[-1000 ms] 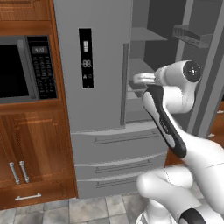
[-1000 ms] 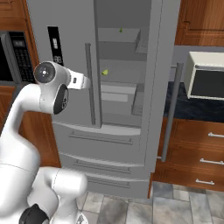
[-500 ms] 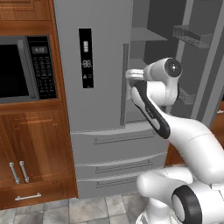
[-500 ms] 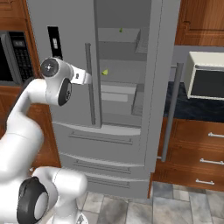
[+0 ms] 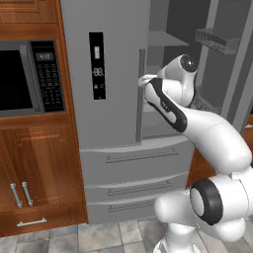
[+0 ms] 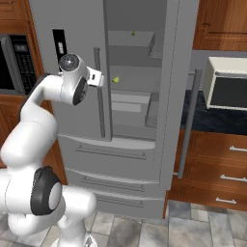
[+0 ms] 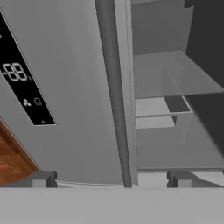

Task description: Take the lemon wedge from the fridge and place it on the plate with fish on the dining counter.

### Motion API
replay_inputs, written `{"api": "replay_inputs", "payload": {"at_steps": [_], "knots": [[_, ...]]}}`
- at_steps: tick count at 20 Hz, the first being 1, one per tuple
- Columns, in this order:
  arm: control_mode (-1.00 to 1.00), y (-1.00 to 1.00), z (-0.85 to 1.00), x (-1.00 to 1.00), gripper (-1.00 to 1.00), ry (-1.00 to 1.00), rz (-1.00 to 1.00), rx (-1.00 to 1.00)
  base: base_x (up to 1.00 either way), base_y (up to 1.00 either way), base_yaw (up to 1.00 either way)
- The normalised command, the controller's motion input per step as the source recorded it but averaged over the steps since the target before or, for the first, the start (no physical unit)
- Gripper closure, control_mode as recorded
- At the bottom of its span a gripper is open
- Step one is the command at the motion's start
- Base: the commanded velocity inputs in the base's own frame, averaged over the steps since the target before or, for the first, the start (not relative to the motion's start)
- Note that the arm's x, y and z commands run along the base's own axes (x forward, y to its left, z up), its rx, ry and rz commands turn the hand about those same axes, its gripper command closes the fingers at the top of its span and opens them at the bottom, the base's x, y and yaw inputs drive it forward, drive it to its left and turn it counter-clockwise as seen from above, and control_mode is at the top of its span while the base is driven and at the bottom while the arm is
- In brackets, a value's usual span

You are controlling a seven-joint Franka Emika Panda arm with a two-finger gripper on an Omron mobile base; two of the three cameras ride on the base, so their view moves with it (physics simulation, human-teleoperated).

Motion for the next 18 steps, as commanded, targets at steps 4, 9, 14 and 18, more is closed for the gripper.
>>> {"api": "replay_inputs", "payload": {"at_steps": [4, 9, 14, 18], "knots": [[-1.00, 0.04, -0.58, 0.00, -1.00, 0.00, 0.03, -0.15, 0.00, 0.00, 0.00], [-1.00, 0.06, -0.45, 0.00, -1.00, -0.01, 0.01, -0.18, 0.00, 0.00, 0.00], [-1.00, 0.01, -0.16, 0.00, -1.00, -0.05, 0.00, -0.04, 0.00, 0.00, 0.00], [-1.00, 0.00, 0.00, 0.12, -1.00, 0.00, 0.00, 0.00, 0.00, 0.00, 0.00]]}}
